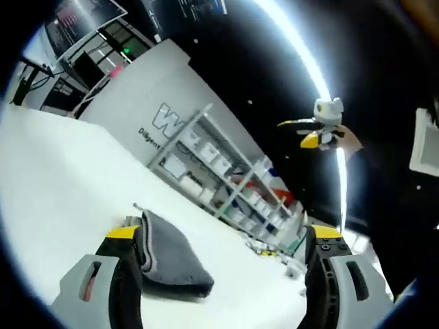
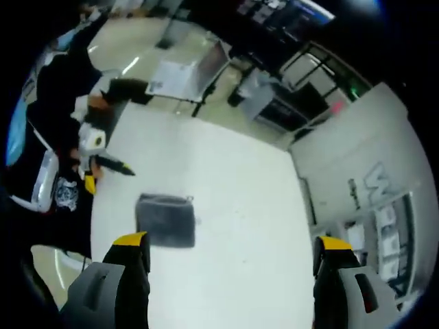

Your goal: Open the folded towel by lifting each exposed corner and separating the folded layers until the towel lies flat within the target outline without major curled edges

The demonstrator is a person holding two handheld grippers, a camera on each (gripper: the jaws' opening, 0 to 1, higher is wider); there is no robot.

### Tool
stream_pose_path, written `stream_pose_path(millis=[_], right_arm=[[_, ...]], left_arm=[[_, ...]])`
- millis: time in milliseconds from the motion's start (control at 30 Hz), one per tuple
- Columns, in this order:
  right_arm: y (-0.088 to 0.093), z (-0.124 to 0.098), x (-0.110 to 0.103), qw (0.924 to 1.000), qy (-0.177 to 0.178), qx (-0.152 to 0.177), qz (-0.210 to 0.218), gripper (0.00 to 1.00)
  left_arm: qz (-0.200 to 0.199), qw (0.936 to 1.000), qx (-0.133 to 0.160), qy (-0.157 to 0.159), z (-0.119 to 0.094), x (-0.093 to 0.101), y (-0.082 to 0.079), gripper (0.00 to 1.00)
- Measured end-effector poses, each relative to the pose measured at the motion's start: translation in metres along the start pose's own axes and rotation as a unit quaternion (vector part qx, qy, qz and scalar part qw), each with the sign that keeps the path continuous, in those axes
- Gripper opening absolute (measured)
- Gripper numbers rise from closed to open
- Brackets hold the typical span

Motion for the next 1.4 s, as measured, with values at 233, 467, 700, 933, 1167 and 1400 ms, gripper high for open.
stream_pose_path(millis=[233, 467, 700, 933, 1167, 1400], right_arm=[[-0.016, -0.008, 0.005, 0.9996, 0.001, -0.023, 0.016, 1.00], [-0.011, 0.016, -0.002, 0.9987, -0.013, -0.050, 0.000, 1.00], [-0.008, 0.044, -0.006, 0.9978, -0.032, -0.059, -0.006, 1.00], [-0.010, 0.054, -0.001, 0.9975, -0.039, -0.057, -0.013, 1.00], [-0.006, 0.066, 0.000, 0.9966, -0.049, -0.064, -0.018, 1.00], [-0.008, 0.069, -0.003, 0.9960, -0.057, -0.063, -0.026, 1.00]], left_arm=[[-0.058, 0.9975, -0.036, -0.017, -0.001, 0.000, 0.025, 0.96], [-0.101, 0.9914, -0.063, -0.055, -0.005, -0.015, 0.055, 0.92], [-0.122, 0.9851, -0.090, -0.081, -0.004, -0.031, 0.075, 0.91], [-0.129, 0.9844, -0.081, -0.088, 0.007, -0.039, 0.075, 0.89], [-0.124, 0.9834, -0.077, -0.108, 0.015, -0.052, 0.079, 0.83], [-0.133, 0.9804, -0.078, -0.122, 0.019, -0.059, 0.081, 0.82]])
Point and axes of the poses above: the point that each gripper's makers call its tool centre point, and the gripper's own axes: z roughly forward along the fingers, x roughly to its right, y roughly out of its underside, the point moved 3 cm from there along -z, roughly backward along the fingers, and after that the axes turned 13 degrees about x, right-handed, at the moved point
